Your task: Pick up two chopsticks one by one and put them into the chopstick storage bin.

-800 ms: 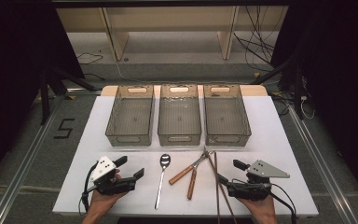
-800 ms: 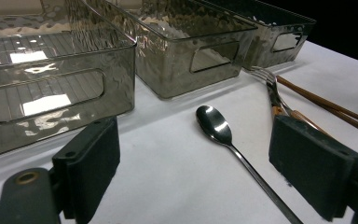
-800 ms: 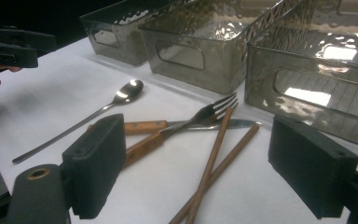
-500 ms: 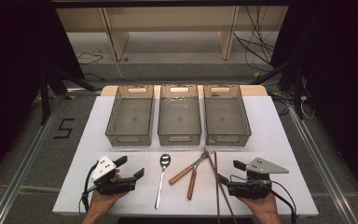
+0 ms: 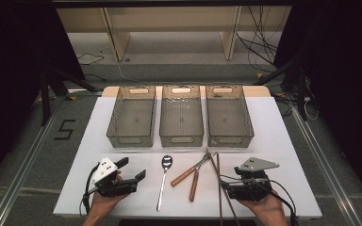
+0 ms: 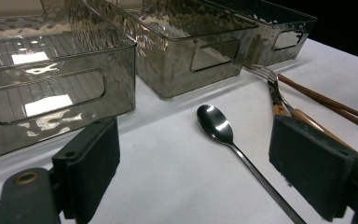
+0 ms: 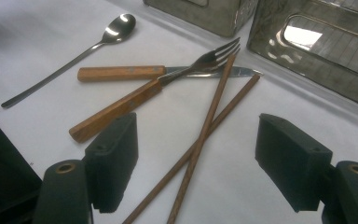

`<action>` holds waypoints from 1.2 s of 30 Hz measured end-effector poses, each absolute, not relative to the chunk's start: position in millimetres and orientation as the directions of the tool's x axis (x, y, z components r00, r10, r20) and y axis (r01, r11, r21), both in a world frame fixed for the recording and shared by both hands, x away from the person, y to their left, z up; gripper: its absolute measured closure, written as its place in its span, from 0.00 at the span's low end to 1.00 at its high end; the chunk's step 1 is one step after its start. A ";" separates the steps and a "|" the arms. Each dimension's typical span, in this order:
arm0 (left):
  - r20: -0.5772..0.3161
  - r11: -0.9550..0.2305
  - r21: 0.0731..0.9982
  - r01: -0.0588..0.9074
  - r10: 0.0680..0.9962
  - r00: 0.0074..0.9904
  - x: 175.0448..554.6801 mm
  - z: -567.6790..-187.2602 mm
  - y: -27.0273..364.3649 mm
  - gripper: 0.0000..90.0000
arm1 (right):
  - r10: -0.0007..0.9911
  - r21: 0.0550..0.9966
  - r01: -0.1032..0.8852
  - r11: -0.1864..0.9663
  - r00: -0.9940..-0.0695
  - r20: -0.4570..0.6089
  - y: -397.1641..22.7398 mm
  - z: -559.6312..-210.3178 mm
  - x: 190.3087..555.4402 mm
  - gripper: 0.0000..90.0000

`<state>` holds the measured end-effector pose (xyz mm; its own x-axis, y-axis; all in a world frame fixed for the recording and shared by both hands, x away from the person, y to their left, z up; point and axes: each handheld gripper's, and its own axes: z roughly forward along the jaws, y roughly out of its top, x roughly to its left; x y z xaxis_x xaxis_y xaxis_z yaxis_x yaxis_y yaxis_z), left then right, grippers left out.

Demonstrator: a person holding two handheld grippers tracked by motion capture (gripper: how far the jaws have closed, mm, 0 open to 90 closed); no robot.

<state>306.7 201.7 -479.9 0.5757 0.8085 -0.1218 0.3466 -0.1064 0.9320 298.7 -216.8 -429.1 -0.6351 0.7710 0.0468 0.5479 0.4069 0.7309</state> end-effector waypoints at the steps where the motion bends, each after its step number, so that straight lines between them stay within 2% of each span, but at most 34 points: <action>1: -0.124 -0.103 0.932 0.346 0.809 0.575 306.6 -479.9 201.6 0.18 | 0.771 0.727 0.551 0.410 -0.635 0.047 -216.9 -429.2 299.1 0.34; 10: -0.121 -0.107 0.932 0.347 0.809 0.575 306.6 -480.0 201.3 0.18 | 0.782 0.703 0.580 0.412 -0.620 0.054 -218.6 -431.0 302.3 0.35; 24: -0.112 -0.115 0.931 0.345 0.811 0.574 306.9 -480.3 201.1 0.18 | 0.767 0.630 0.607 0.484 -0.641 0.029 -209.4 -435.2 310.0 0.37; 29: -0.111 -0.117 0.931 0.346 0.812 0.573 307.0 -480.5 200.9 0.18 | 0.761 0.605 0.616 0.506 -0.648 0.023 -206.5 -436.2 312.7 0.41; 36: -0.109 -0.119 0.931 0.345 0.812 0.573 307.1 -480.5 200.8 0.18 | 0.755 0.547 0.631 0.551 -0.656 -0.004 -202.1 -439.5 316.7 0.52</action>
<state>307.1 200.8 -480.5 0.5728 0.8124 -0.1086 0.3448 -0.1186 0.9312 316.7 -202.1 -439.5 -0.6560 0.7547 -0.0040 0.6305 0.5510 0.5467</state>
